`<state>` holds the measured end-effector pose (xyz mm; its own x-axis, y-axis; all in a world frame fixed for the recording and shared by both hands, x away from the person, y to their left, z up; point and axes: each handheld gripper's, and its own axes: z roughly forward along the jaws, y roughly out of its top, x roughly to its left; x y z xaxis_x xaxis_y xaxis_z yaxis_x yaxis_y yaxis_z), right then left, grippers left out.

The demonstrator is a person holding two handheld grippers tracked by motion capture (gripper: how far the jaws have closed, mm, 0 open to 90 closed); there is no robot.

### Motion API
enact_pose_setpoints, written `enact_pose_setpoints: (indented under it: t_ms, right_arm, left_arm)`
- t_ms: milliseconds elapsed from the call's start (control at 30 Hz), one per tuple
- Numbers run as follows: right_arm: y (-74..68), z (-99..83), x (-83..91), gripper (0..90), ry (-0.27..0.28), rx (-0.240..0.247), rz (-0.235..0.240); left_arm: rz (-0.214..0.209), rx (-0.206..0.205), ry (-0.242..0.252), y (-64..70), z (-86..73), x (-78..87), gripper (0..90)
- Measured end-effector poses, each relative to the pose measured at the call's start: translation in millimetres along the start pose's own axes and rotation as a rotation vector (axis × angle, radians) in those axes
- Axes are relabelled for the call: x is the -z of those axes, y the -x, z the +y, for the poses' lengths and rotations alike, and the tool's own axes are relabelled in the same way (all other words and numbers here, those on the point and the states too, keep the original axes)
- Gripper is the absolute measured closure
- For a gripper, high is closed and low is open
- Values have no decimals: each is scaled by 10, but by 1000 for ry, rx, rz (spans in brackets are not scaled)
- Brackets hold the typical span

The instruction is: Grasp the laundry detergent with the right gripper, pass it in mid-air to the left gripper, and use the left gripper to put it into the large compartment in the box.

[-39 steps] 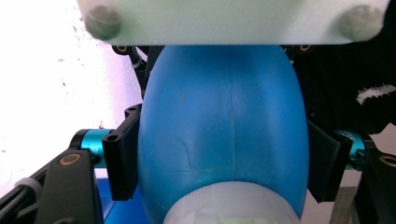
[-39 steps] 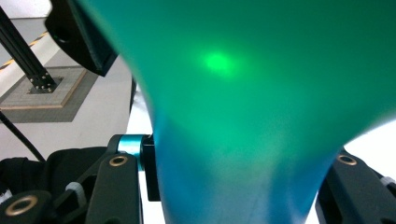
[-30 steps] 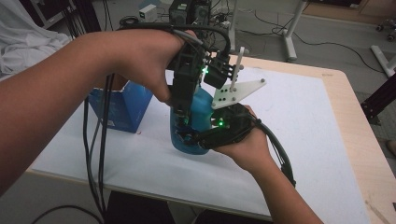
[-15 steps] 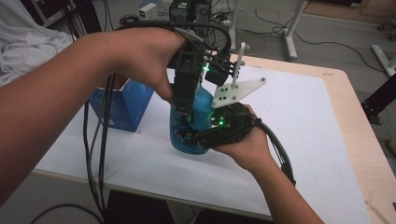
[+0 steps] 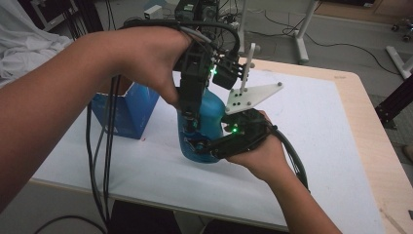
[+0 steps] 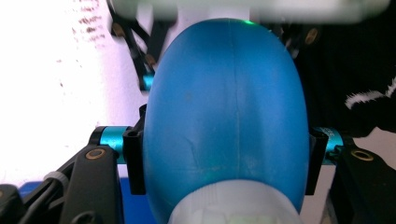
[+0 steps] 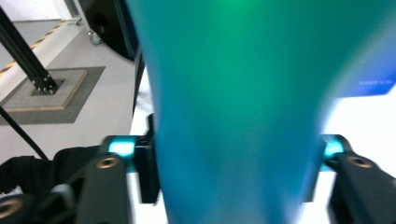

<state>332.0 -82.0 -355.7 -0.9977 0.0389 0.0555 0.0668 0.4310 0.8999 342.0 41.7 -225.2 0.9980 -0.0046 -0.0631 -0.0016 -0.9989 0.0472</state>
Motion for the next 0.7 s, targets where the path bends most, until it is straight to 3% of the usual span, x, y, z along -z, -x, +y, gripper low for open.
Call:
enact_pose_setpoints:
  t_ms: [200,367,400,600,667,700]
  right_arm:
    - [35,-53,301,228,-30,-15,-15]
    - [85,-64,574,186,-74,-18,-48]
    - [96,-62,616,139,-89,-16,-62]
    - [115,-2,847,110,-181,12,-83]
    - [124,27,910,19,-220,20,-100]
    - [133,47,951,19,-253,24,-109]
  left_arm:
    - [18,23,-22,-7,-35,64,385]
    - [20,54,-27,-33,-85,152,385]
    - [22,60,-24,-40,-94,173,384]
    - [28,99,-21,-79,-133,291,384]
    - [23,123,-24,-99,-153,341,384]
    - [23,130,-27,-106,-160,360,384]
